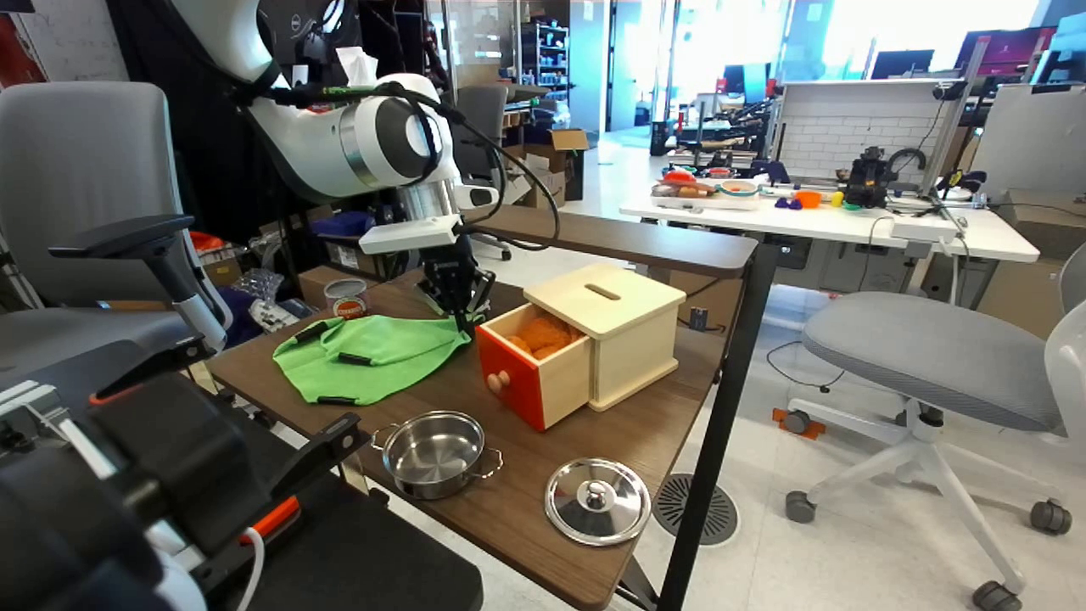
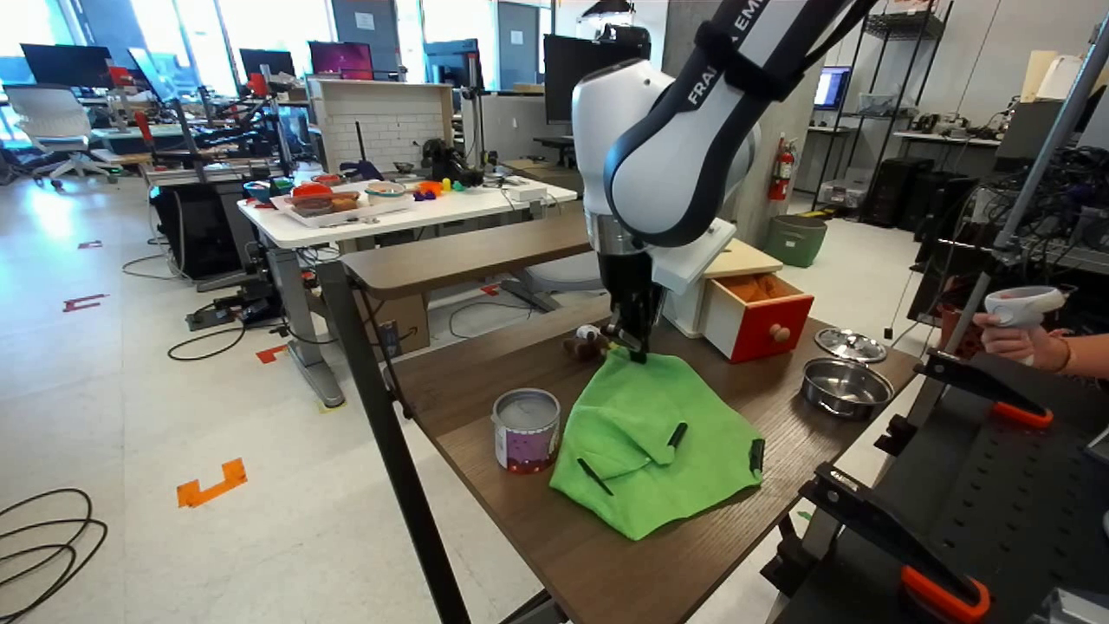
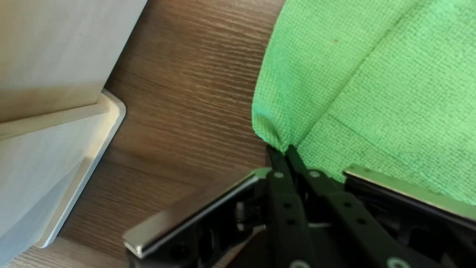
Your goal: Fold the cloth
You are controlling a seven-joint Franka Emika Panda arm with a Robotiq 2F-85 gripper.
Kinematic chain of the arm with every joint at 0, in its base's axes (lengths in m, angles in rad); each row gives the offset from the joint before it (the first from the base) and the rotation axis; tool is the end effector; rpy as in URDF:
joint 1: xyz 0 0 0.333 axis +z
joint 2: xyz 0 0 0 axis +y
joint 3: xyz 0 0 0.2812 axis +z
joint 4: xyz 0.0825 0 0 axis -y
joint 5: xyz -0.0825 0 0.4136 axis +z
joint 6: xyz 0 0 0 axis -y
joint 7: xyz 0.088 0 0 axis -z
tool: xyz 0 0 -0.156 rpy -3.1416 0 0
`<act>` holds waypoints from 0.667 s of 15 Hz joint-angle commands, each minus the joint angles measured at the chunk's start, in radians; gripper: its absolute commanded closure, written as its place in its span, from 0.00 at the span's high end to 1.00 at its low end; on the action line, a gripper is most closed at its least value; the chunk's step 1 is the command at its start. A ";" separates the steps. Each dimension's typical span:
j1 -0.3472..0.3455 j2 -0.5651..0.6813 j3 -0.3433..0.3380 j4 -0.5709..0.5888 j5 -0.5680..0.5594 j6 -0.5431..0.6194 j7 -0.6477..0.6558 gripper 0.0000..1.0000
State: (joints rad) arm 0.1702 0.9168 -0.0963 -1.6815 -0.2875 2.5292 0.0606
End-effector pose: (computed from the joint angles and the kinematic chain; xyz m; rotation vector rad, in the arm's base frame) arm 0.6360 0.0381 -0.0313 2.8716 0.4199 -0.0805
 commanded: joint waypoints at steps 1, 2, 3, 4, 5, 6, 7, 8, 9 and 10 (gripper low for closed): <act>0.009 -0.088 -0.006 -0.069 -0.016 -0.024 -0.023 0.01; 0.010 -0.116 -0.007 -0.090 -0.019 -0.022 -0.026 0.01; 0.009 -0.164 -0.008 -0.132 -0.021 -0.017 -0.032 0.01; 0.008 -0.205 -0.008 -0.168 -0.026 -0.009 -0.036 0.01; 0.012 -0.256 -0.012 -0.212 -0.037 0.003 -0.038 0.01; 0.015 -0.306 -0.016 -0.251 -0.048 0.010 -0.039 0.01; 0.016 -0.356 -0.017 -0.289 -0.064 0.020 -0.040 0.01; 0.017 -0.400 -0.018 -0.319 -0.084 0.025 -0.036 0.01; 0.015 -0.446 -0.016 -0.347 -0.102 0.025 -0.034 0.01; 0.012 -0.484 -0.012 -0.369 -0.117 0.024 -0.032 0.01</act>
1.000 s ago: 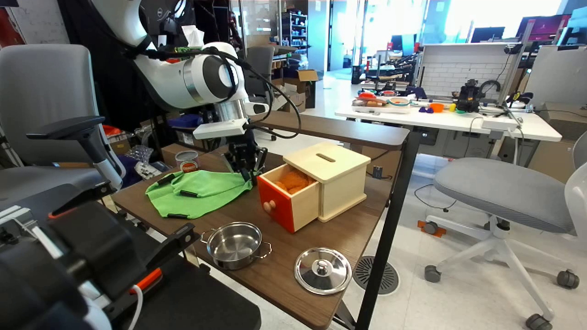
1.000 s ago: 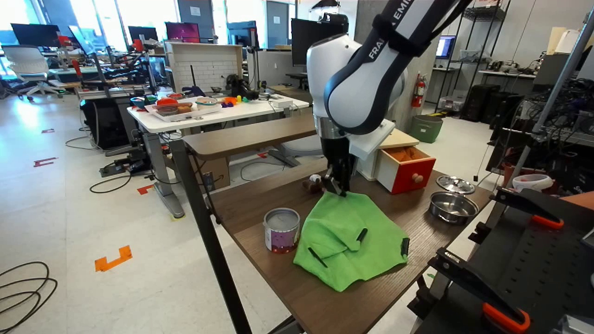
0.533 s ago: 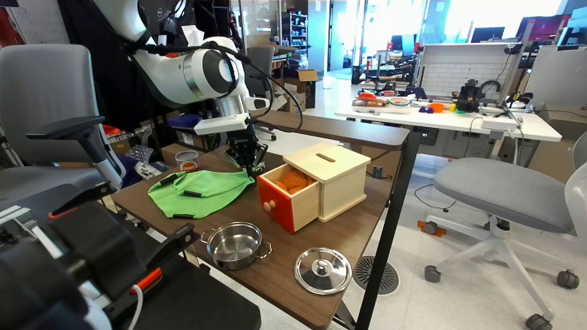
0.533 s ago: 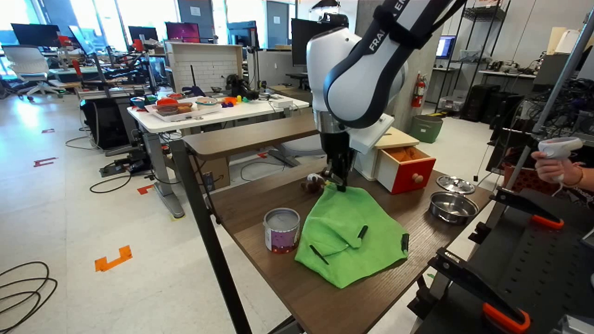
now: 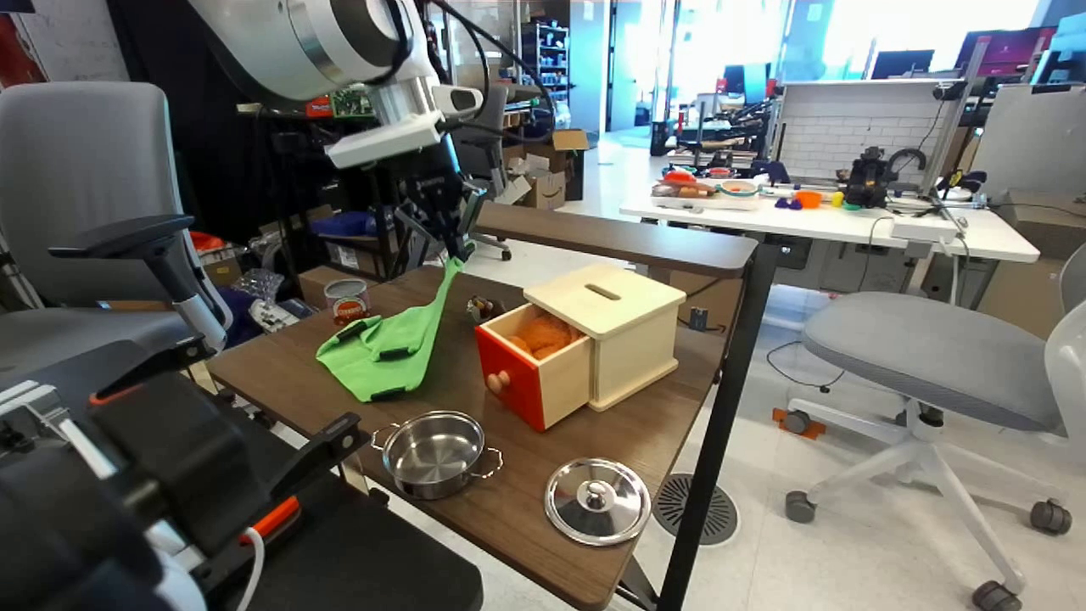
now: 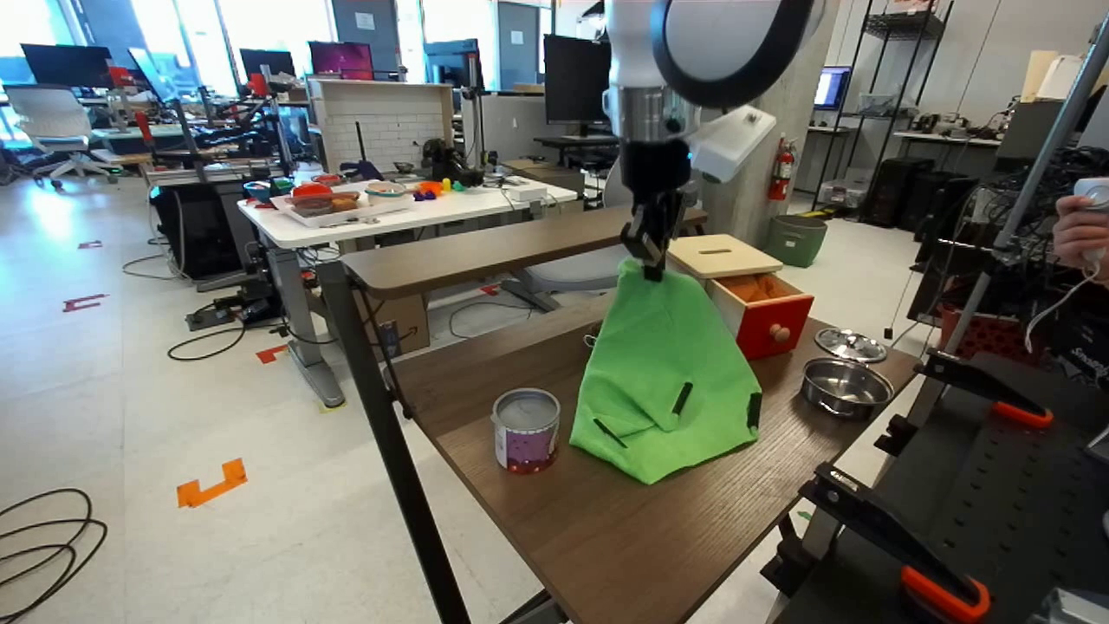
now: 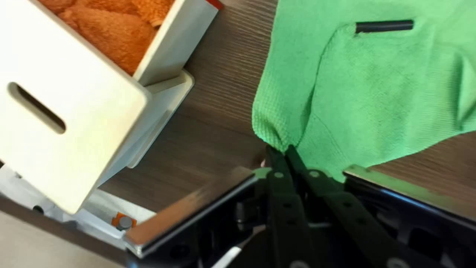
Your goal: Fold the cloth
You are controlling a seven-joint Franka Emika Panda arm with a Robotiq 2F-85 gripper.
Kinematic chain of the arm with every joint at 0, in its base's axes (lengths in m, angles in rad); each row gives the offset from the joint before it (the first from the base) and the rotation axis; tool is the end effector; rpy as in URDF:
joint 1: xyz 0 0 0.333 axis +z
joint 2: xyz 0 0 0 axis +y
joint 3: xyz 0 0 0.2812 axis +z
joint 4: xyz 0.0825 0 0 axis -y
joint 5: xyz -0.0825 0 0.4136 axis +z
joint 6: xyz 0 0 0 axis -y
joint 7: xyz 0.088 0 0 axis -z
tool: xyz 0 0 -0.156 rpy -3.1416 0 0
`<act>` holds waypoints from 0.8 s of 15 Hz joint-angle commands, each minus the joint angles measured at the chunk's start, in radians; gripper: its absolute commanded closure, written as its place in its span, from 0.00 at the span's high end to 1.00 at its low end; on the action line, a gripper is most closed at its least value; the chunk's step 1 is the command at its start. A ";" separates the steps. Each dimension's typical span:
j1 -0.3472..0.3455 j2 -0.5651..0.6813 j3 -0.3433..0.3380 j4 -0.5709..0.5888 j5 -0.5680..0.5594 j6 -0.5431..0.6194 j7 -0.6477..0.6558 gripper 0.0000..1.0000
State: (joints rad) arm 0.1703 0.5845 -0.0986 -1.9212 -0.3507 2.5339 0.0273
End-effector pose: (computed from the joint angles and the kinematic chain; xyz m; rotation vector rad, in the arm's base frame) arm 0.6290 0.0363 0.0875 2.8415 0.4997 0.0539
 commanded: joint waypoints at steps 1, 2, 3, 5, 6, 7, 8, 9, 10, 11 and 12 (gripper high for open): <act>0.009 -0.185 -0.002 -0.149 -0.067 0.014 0.000 0.01; 0.002 -0.211 0.008 -0.167 -0.074 0.012 -0.004 0.01; -0.003 -0.228 0.020 -0.184 -0.074 0.012 -0.010 0.01; -0.005 -0.239 0.039 -0.212 -0.077 0.017 -0.012 0.01; -0.001 -0.233 0.045 -0.223 -0.084 0.023 -0.006 0.01; 0.005 -0.213 0.052 -0.229 -0.092 0.023 0.002 0.01; 0.009 -0.201 0.058 -0.237 -0.098 0.023 0.006 0.01; 0.013 -0.178 0.066 -0.241 -0.100 0.021 0.008 0.01; 0.018 -0.157 0.070 -0.245 -0.107 0.021 0.012 0.01; 0.021 -0.133 0.077 -0.248 -0.106 0.018 0.009 0.01; 0.026 -0.112 0.080 -0.250 -0.105 0.017 0.008 0.01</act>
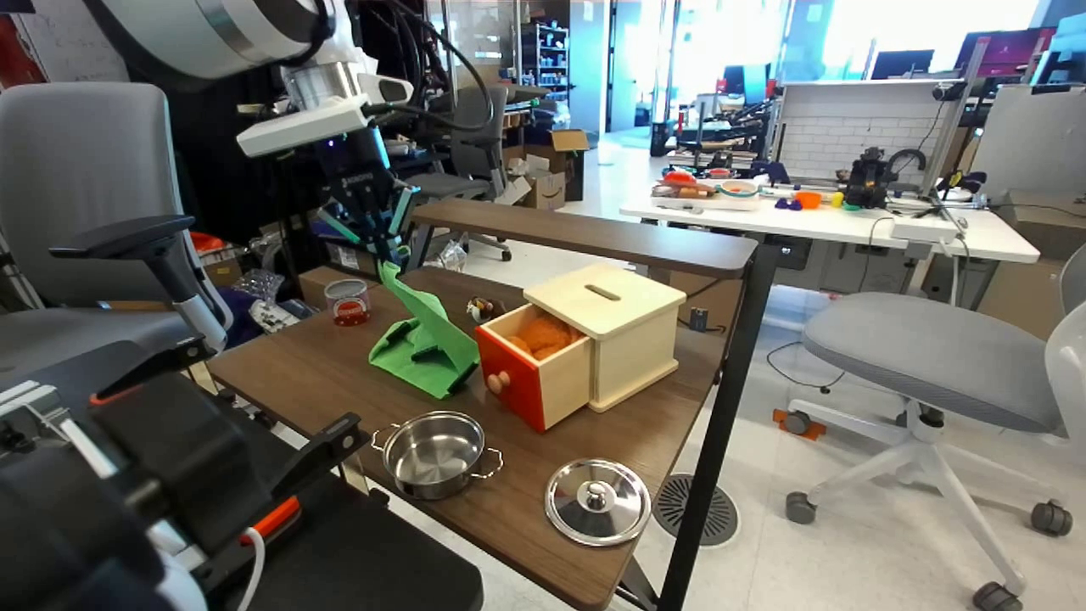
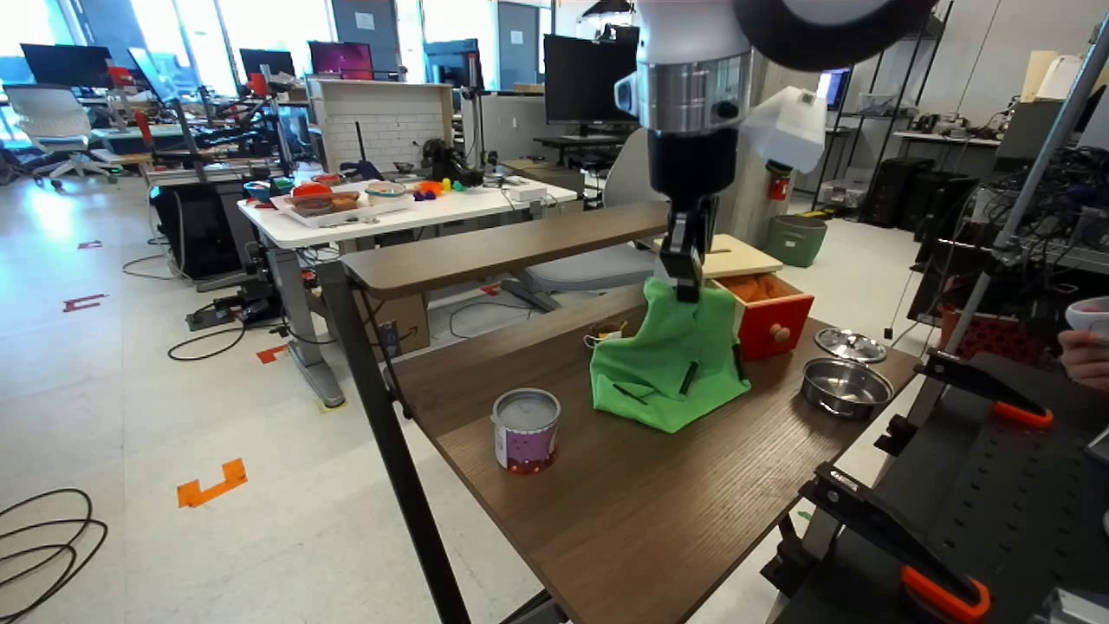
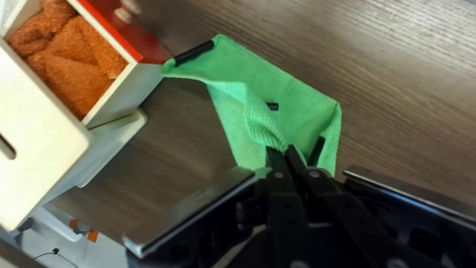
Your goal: Fold the cloth
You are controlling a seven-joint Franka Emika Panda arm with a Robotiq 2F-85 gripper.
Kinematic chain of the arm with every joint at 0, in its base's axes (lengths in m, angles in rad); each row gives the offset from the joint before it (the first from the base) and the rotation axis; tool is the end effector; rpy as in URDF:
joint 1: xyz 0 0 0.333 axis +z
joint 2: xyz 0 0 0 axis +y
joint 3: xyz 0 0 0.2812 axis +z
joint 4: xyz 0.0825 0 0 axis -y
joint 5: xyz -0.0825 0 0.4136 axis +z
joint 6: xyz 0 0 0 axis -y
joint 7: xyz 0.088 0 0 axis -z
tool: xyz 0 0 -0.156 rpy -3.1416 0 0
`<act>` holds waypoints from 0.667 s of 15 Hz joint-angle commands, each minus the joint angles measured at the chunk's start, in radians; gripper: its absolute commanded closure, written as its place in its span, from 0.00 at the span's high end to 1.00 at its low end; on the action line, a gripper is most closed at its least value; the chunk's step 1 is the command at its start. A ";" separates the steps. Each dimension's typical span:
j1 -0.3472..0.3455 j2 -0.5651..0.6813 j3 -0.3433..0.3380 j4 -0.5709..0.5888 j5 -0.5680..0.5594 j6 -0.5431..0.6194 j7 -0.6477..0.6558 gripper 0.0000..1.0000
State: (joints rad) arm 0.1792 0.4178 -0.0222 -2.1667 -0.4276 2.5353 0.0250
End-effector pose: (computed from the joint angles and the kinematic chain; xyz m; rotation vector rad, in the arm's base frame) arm 0.5541 0.0796 0.0899 2.8077 0.7063 -0.0396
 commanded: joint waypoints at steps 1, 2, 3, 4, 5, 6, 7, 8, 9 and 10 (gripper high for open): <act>0.021 0.081 0.008 -0.005 -0.026 0.020 0.007 0.01; 0.031 0.105 0.006 -0.002 -0.029 0.020 0.012 0.01; 0.036 0.137 0.009 0.005 -0.024 0.023 0.007 0.01; 0.047 0.164 0.005 0.011 -0.029 0.027 0.013 0.01; 0.054 0.190 0.006 0.014 -0.023 0.026 0.011 0.01; 0.062 0.212 0.004 0.017 -0.024 0.033 0.011 0.01; 0.074 0.235 0.000 0.018 -0.028 0.038 0.016 0.01; 0.084 0.257 -0.003 0.022 -0.029 0.039 0.017 0.01; 0.095 0.277 -0.007 0.026 -0.030 0.035 0.022 0.01; 0.103 0.297 -0.009 0.032 -0.030 0.034 0.021 0.01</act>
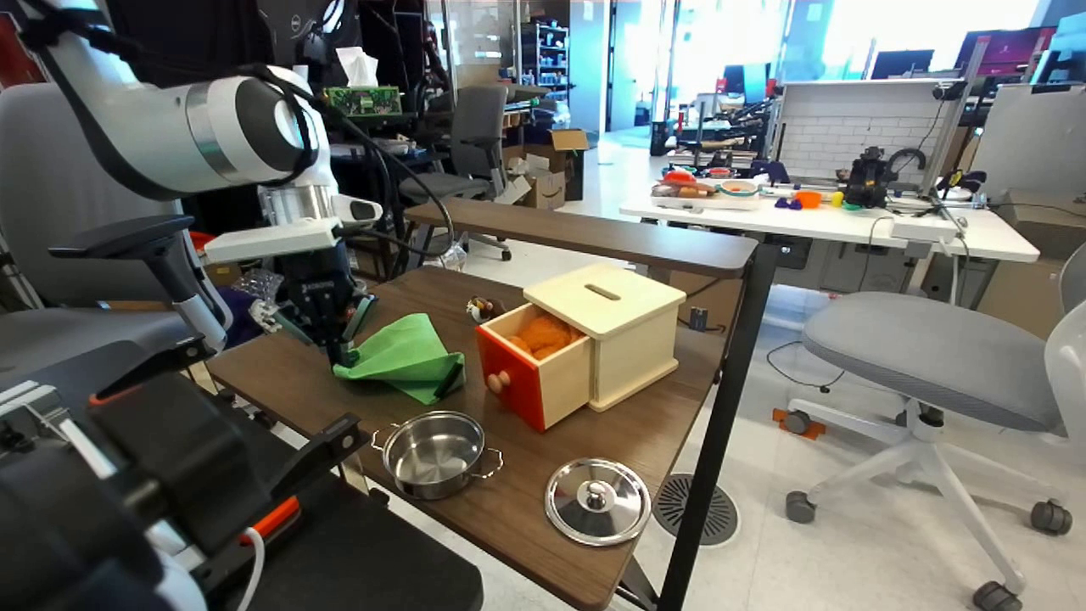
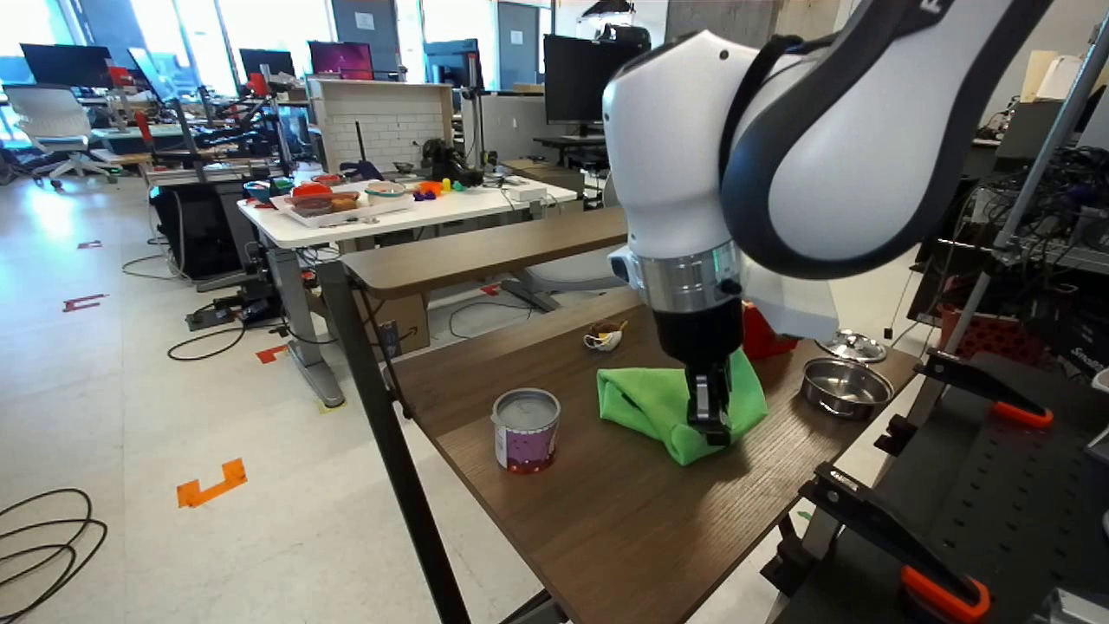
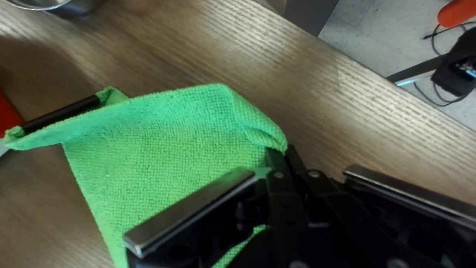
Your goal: Fold the cloth
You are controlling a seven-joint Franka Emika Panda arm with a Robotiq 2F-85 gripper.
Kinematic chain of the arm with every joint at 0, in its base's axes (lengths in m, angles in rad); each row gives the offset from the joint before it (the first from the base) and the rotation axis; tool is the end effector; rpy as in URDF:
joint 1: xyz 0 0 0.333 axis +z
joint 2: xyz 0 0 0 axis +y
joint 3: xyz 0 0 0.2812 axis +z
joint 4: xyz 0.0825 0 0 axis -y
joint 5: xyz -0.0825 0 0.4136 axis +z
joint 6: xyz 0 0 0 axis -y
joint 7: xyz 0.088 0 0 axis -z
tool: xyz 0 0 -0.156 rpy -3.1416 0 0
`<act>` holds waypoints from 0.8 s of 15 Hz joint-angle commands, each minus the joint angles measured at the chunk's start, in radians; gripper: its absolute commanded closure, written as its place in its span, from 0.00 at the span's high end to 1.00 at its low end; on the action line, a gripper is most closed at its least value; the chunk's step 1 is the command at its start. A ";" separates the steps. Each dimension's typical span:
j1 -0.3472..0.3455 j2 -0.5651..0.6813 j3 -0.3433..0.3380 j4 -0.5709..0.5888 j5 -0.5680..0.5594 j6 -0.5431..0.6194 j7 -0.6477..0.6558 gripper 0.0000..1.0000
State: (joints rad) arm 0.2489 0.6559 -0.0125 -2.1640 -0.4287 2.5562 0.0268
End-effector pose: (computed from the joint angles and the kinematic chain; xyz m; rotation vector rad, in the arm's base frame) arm 0.4793 0.1084 -0.0339 2.7653 0.8571 -0.3379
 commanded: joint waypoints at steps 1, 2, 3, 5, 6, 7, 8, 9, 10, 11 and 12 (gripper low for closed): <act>0.043 0.073 -0.023 0.033 -0.029 0.007 0.023 0.01; 0.051 0.081 -0.028 0.040 -0.030 0.001 0.026 0.29; 0.058 0.072 -0.033 0.041 -0.033 -0.006 0.029 0.31; 0.068 0.060 -0.048 0.038 -0.040 0.002 0.041 0.43; 0.065 0.049 -0.052 0.040 -0.039 0.001 0.044 0.51; 0.058 0.038 -0.053 0.040 -0.035 -0.003 0.044 0.57; 0.050 0.024 -0.053 0.038 -0.028 -0.005 0.043 0.66; 0.048 -0.001 -0.058 0.026 -0.033 0.000 0.042 0.73; 0.044 -0.032 -0.061 0.009 -0.037 0.006 0.036 0.81; 0.033 -0.073 -0.054 -0.016 -0.032 0.010 0.020 0.88; 0.028 -0.112 -0.052 -0.040 -0.033 0.017 0.013 0.94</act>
State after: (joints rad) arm 0.2935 0.6621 -0.0675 -2.1292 -0.4445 2.5539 0.0516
